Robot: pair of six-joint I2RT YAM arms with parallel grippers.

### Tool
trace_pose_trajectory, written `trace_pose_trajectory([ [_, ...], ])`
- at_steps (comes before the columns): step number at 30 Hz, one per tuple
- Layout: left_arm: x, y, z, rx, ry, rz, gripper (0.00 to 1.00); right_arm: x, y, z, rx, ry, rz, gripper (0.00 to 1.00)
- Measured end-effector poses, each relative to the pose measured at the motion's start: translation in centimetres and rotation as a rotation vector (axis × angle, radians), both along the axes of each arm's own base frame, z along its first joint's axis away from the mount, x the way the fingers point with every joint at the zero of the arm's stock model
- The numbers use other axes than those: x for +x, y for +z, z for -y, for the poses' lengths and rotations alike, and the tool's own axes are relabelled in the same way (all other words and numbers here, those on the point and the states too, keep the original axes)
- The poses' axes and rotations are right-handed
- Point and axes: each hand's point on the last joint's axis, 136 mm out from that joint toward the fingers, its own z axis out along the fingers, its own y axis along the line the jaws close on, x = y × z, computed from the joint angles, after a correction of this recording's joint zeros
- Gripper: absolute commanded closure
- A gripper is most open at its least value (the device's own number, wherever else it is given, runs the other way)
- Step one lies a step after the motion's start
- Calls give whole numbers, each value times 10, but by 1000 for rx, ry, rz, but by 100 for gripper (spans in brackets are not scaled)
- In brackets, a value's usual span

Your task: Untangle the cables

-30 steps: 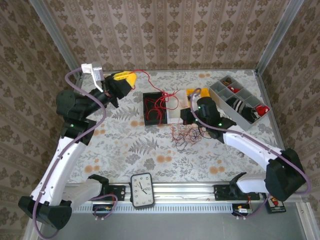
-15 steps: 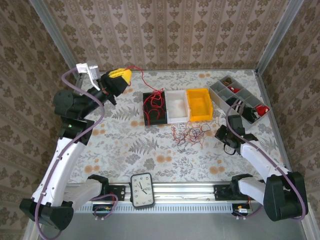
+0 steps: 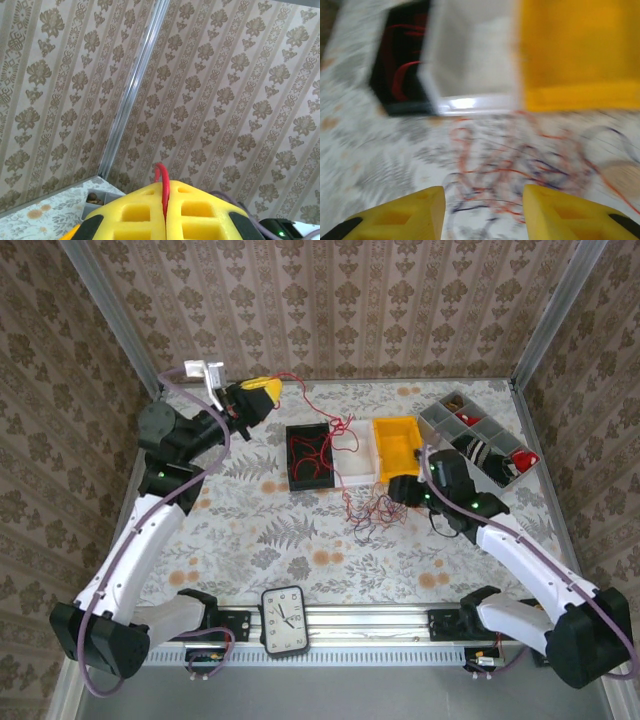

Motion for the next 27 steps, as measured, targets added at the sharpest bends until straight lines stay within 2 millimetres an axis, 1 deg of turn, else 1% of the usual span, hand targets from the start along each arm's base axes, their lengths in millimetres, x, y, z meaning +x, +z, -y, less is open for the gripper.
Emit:
trace_pose_trajectory([
  [2, 2, -4, 4, 1, -8, -18, 100, -3, 28, -30, 13, 125, 69, 48],
  [4, 4, -9, 8, 2, -21, -41, 100, -5, 53, -55, 23, 224, 130, 45],
  [7, 5, -18, 14, 7, -37, -71, 100, -5, 77, -80, 16, 314, 202, 43],
  [10, 6, -25, 17, 10, -48, -96, 100, -2, 91, -97, -2, 373, 252, 43],
  [12, 5, -27, 18, 9, -53, -106, 100, 2, 97, -105, -15, 399, 275, 43],
  [15, 4, -27, 20, 5, -60, -109, 100, 10, 100, -113, -31, 418, 295, 43],
  [21, 2, -24, 22, -10, -75, -109, 100, 26, 95, -126, -67, 431, 308, 44],
  [24, 3, -25, 23, -15, -82, -117, 100, 32, 91, -127, -92, 422, 316, 45],
  [25, 4, -25, 24, -16, -82, -121, 100, 34, 90, -127, -101, 416, 318, 48],
  [26, 4, -26, 24, -16, -83, -124, 100, 35, 90, -127, -105, 413, 321, 54],
  [27, 4, -27, 24, -17, -84, -127, 100, 37, 90, -127, -112, 410, 327, 64],
])
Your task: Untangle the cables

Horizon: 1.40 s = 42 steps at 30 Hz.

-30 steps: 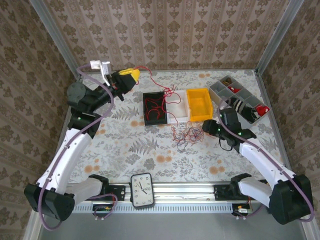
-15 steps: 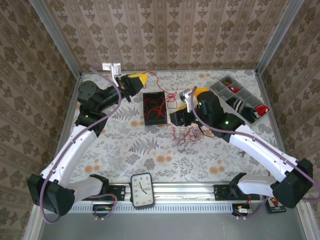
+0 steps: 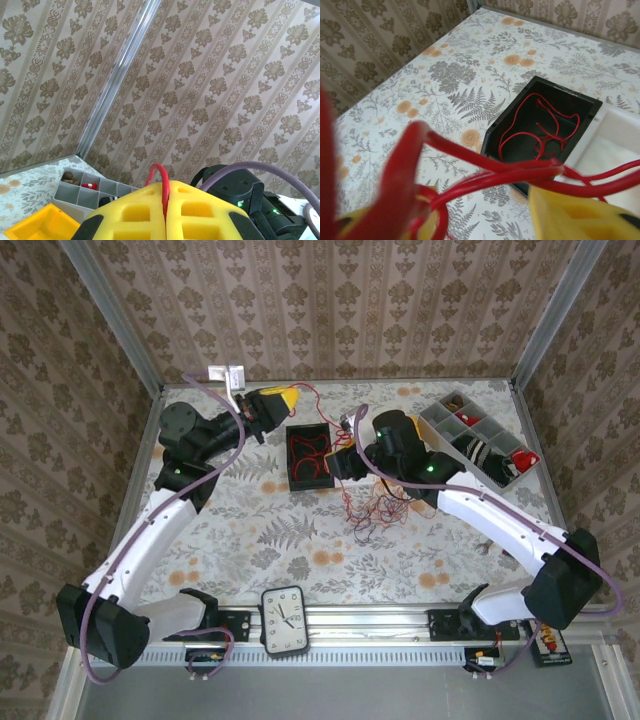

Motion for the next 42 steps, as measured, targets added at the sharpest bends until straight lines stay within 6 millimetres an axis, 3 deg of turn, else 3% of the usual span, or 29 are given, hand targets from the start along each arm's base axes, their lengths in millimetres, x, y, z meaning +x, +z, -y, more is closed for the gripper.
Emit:
trace_pose_trajectory([
  [1, 0, -1, 0, 0, 0, -1, 100, 1, 0, 1, -4, -6, 5, 76],
  [2, 0, -1, 0, 0, 0, -1, 100, 2, 1, 1, -3, -12, 6, 82],
  [6, 9, -8, -3, -4, 49, -23, 100, 4, 2, 2, -3, -21, 10, 94],
  [11, 29, -18, -27, -26, 241, -58, 100, -2, -13, 16, -6, -57, -17, 97],
  [20, 77, -39, -106, -71, 675, -154, 100, -15, -50, 59, 37, -157, -131, 100],
  [25, 89, -46, -131, -80, 782, -176, 100, -14, -73, 97, 50, -281, -206, 100],
  [28, 94, -59, -127, -33, 772, -209, 100, -12, -81, 123, 46, -373, -228, 100],
  [32, 107, -85, -106, 48, 711, -266, 100, -8, -77, 147, 49, -464, -218, 99],
  [37, 113, -131, -68, 163, 635, -353, 100, -7, -72, 154, 49, -493, -200, 99],
  [42, 110, -165, -43, 275, 636, -386, 100, -7, -63, 154, 50, -493, -188, 99],
])
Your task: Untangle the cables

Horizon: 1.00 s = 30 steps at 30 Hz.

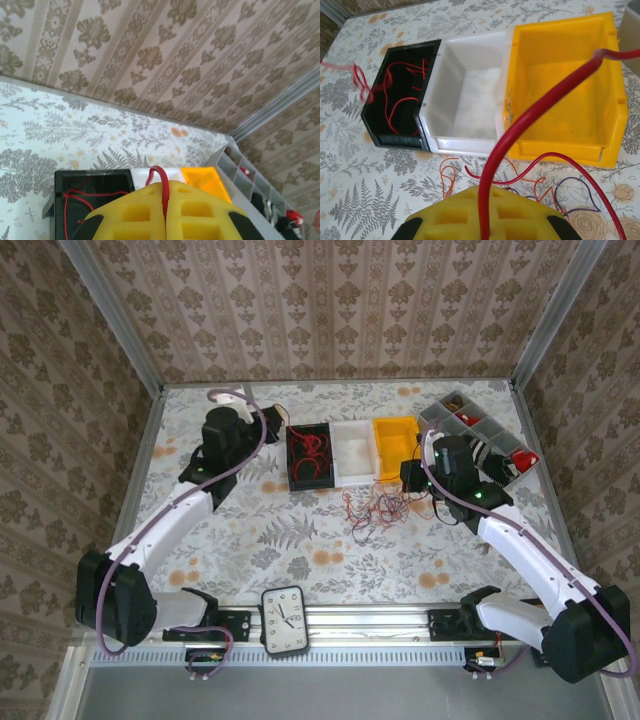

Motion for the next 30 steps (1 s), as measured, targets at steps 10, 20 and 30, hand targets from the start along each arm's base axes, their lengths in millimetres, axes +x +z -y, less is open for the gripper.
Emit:
trace_pose_trajectory([
  [10, 9, -50, 25, 257, 65, -62, 100, 3, 63, -1, 33, 10, 144, 98],
  [20, 14, -45, 7, 308, 148, -12, 100, 0, 70, 1, 30, 12, 153, 99],
  [30, 16, -19, -12, 276, 194, 68, 100, 2, 66, -1, 33, 9, 140, 99],
])
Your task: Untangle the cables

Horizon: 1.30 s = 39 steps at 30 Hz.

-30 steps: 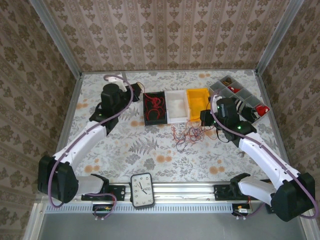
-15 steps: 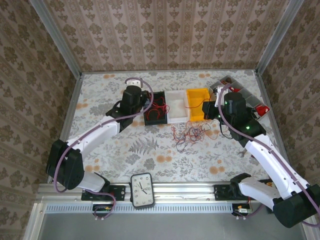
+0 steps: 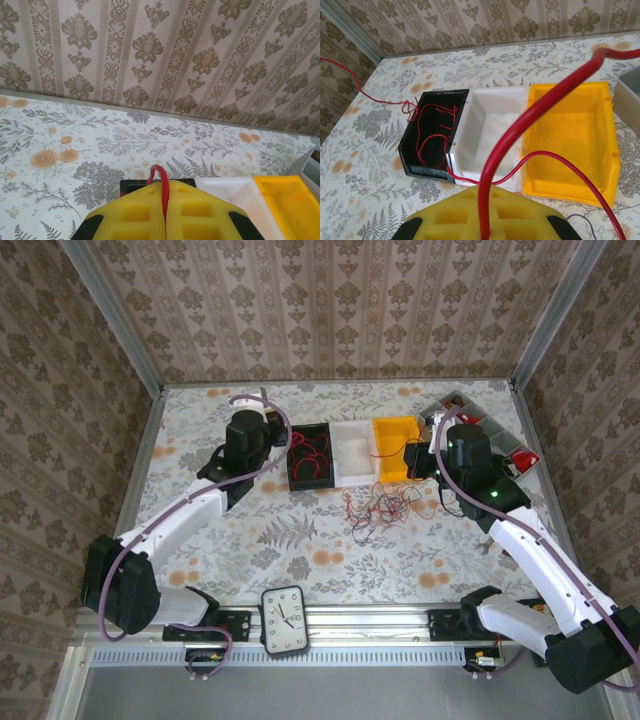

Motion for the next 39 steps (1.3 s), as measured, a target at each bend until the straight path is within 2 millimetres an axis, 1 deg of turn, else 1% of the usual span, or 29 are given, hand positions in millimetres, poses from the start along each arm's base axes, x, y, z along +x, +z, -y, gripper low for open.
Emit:
trace_pose_trajectory([
  [3, 6, -12, 4, 33, -5, -30, 100, 0, 0, 0, 0, 0, -1, 99],
  [6, 15, -30, 14, 68, -17, -74, 100, 0, 0, 0, 0, -1, -1, 99],
  [10, 20, -61, 34, 143, -53, -145, 100, 0, 0, 0, 3, -2, -2, 98],
  [12, 20, -73, 45, 173, -76, -171, 100, 0, 0, 0, 3, -2, -2, 98],
  [15, 21, -86, 59, 195, -105, -205, 100, 0, -1, 0, 4, -3, -3, 98],
  [18, 26, -96, 69, 192, -128, -239, 100, -1, -2, 0, 9, -6, -9, 98],
  [22, 34, -119, 75, 172, -143, -330, 100, -1, -5, 0, 13, -9, -17, 98],
  [28, 35, -176, 75, 155, -148, -514, 100, -1, -7, 1, 11, -9, -21, 98],
  [31, 33, -201, 75, 147, -142, -584, 100, -1, -7, 0, 14, -10, -23, 98],
  [32, 32, -206, 74, 156, -134, -599, 100, -1, -7, 0, 14, -11, -22, 98],
  [39, 49, -204, 81, 94, -110, -611, 100, -1, -8, 1, 14, -11, -25, 97],
])
